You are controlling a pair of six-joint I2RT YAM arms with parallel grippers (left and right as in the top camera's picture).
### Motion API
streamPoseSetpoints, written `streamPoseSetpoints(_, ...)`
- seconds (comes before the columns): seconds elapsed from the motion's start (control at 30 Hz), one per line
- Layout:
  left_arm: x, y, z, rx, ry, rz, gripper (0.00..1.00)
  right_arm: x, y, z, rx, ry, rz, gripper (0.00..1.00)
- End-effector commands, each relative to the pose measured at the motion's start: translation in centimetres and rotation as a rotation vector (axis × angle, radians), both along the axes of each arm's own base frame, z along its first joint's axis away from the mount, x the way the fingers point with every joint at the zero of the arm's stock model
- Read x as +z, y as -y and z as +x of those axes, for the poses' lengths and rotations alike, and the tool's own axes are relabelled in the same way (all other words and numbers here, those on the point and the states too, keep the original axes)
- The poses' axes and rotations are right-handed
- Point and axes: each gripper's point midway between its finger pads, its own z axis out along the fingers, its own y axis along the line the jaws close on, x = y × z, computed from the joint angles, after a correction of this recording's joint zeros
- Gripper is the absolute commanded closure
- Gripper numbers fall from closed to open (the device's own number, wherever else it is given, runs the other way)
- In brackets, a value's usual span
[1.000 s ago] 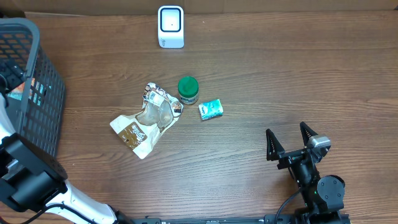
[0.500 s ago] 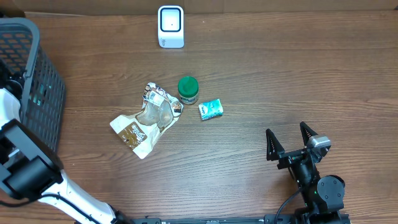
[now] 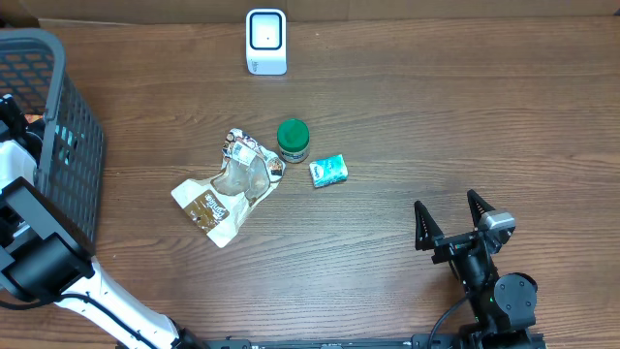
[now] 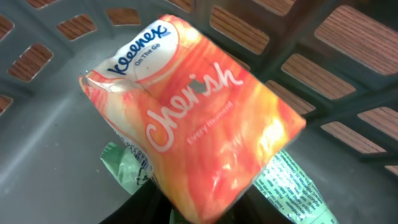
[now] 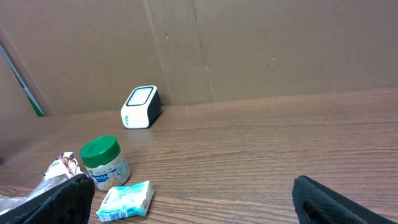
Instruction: Scan the item barcode
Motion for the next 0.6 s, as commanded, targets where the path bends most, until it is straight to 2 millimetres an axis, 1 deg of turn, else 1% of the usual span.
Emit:
streamPoseSetpoints(0.0,-0.9,0.8,-0.1,-0.019,-0.032,-0.034,0.75,-0.2,-0.1,0.0,0.004,0.001,0.002,0.0)
streamPoseSetpoints(0.07,0.0,0.8,0.0,-0.013,-0.026,-0.034,0.79,-0.2,-0.1,0.0,0.004,0.001,0.002,0.0)
streamPoseSetpoints(0.1,0.9,0.8,0.0,-0.013,-0.02,-0.028,0.82,-0.2,-0.1,0.0,0.004,0.001,0.002,0.0)
streamPoseSetpoints(0.13,1.6,0.8,0.0,-0.013,-0.014,-0.024,0.82,-0.2,-0.1,0.0,0.004,0.001,0.002,0.0)
streamPoseSetpoints(0.17,2.6,0.8,0.0,-0.013,-0.005,-0.016,0.83,-0.2,-0.1,0.0,0.004,0.001,0.002,0.0)
streamPoseSetpoints(0.23,4.8,0.8,0.0,-0.012,0.015,0.001,0.9,-0.2,-0.1,0.0,0.004,0.001,0.002,0.0)
streamPoseSetpoints(0.3,7.2,0.8,-0.2,-0.011,0.041,0.023,0.96,-0.2,-0.1,0.0,0.004,0.001,0.002,0.0)
streamPoseSetpoints(0.37,10.2,1.1,-0.5,-0.009,0.08,0.052,0.96,-0.2,-0.1,0.0,0.004,0.001,0.002,0.0)
streamPoseSetpoints(0.47,14.0,1.6,-1.2,-0.003,0.128,0.083,0.96,-0.2,-0.1,0.0,0.004,0.001,0.002,0.0)
streamPoseSetpoints(0.53,16.8,2.3,-2.0,0.033,0.177,0.079,0.96,-0.2,-0.1,0.0,0.004,0.001,0.002,0.0)
streamPoseSetpoints(0.57,18.5,2.8,-2.6,0.057,0.209,0.073,0.96,-0.2,-0.1,0.0,0.004,0.001,0.002,0.0)
